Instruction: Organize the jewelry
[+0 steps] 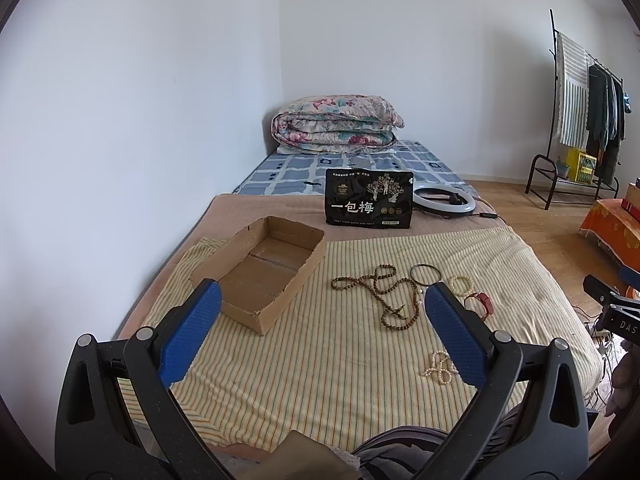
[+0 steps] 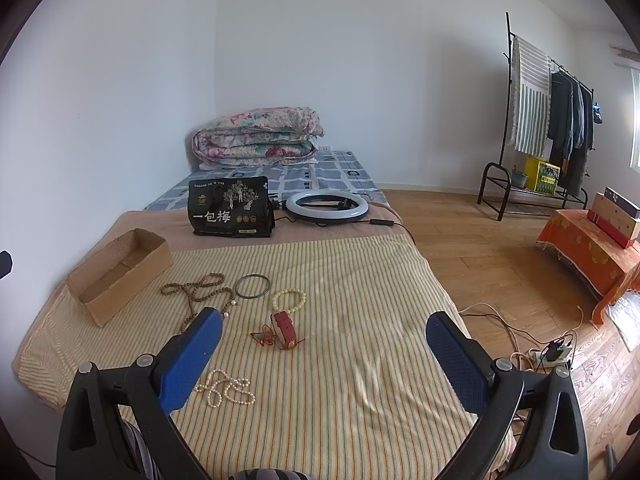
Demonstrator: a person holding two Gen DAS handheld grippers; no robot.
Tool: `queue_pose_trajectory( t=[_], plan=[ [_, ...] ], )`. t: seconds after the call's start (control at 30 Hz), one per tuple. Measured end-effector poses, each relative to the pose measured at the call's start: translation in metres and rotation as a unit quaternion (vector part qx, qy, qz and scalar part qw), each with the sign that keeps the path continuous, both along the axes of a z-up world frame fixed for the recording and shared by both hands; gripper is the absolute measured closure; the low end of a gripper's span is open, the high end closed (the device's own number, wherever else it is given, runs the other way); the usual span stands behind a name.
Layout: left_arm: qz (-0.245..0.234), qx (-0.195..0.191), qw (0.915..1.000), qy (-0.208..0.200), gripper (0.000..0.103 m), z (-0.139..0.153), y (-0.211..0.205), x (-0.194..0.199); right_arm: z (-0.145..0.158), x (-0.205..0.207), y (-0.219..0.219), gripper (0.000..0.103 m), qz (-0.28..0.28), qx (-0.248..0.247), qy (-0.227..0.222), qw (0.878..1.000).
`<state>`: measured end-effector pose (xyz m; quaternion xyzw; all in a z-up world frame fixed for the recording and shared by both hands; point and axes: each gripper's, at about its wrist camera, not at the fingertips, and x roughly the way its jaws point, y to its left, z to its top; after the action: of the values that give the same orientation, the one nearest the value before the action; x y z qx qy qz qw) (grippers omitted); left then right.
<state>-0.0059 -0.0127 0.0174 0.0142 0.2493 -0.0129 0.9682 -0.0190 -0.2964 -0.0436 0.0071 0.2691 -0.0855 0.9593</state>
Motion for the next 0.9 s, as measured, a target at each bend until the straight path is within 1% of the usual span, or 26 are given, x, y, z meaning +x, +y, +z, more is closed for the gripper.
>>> queue_pose_trajectory(
  t=[0.23, 0.43, 0.57, 0.73, 0.9],
  plan=[
    [0.0, -0.001, 1.0, 0.002, 0.0, -0.001, 0.0, 0.001, 0.005, 0.01, -0.001, 0.0, 0.004, 0.001, 0.007, 1.0],
    [0.001, -0.004, 0.9999, 0.01, 0.0, 0.005, 0.0, 0.011, 0.013, 0.022, 0.003, 0.0, 0.007, -0.009, 0.007, 1.0],
    [0.0, -0.003, 0.9999, 0.014, 0.0, 0.006, 0.001, 0.019, 0.017, 0.029, 0.002, 0.0, 0.007, -0.003, 0.006, 1.0],
    [0.0, -0.001, 0.9999, 0.016, 0.0, 0.006, 0.001, 0.024, 0.016, 0.033, -0.003, 0.0, 0.003, 0.007, 0.01, 1.0],
    [0.002, 0.001, 0.9999, 0.017, 0.0, 0.007, 0.0, 0.033, 0.012, 0.036, -0.006, 0.0, 0.004, 0.007, 0.019, 1.0]
  ],
)
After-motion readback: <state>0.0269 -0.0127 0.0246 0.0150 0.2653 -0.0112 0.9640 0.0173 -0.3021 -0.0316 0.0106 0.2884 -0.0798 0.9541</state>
